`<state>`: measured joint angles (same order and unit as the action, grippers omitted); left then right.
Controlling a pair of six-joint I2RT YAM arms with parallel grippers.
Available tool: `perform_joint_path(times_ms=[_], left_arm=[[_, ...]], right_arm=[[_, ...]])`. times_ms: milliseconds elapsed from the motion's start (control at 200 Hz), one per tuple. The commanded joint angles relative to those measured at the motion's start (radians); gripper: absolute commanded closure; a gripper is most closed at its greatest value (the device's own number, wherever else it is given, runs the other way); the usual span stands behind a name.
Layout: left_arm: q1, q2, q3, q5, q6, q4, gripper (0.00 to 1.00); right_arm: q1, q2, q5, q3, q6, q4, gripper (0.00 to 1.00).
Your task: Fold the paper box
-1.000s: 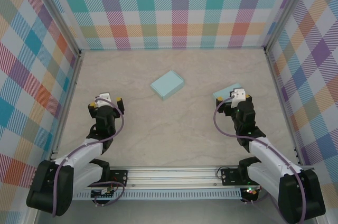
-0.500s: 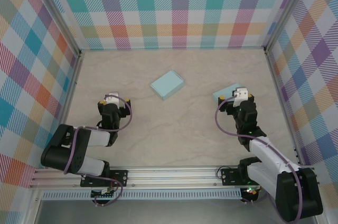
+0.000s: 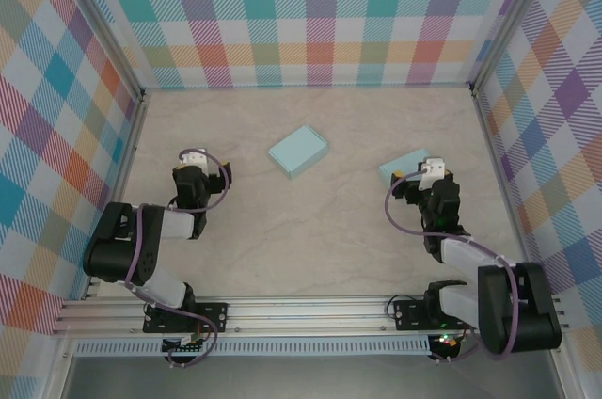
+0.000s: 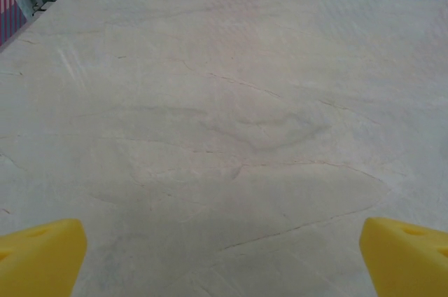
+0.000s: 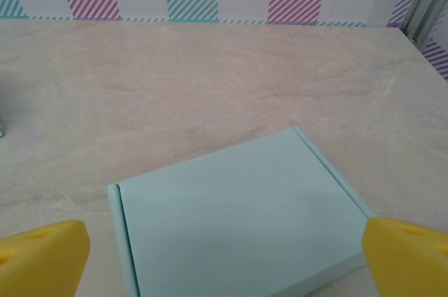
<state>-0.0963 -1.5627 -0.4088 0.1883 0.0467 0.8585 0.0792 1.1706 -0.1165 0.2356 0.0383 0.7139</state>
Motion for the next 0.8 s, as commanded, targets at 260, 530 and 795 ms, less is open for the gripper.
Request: perform_joint_path(times_ms=[260,530,795], left_arm=[[0.013,-0.005,-0.009,-0.036,-0.028,-0.044,0.0],[0.013,-0.005,-0.009,-0.036,-0.028,-0.042,0.0],[0.013,-0.004,-0.007,-0.036,-0.027,-0.042,0.0]], right_arm=[[-0.033,0.285,0.121,0.026,-0.001,0.329,0.0],[-0.095,0.359,0.121,0.09,-0.085,0.277,0.0],[-0.095,0.36,0.099,0.149,-0.094,0.157,0.0]])
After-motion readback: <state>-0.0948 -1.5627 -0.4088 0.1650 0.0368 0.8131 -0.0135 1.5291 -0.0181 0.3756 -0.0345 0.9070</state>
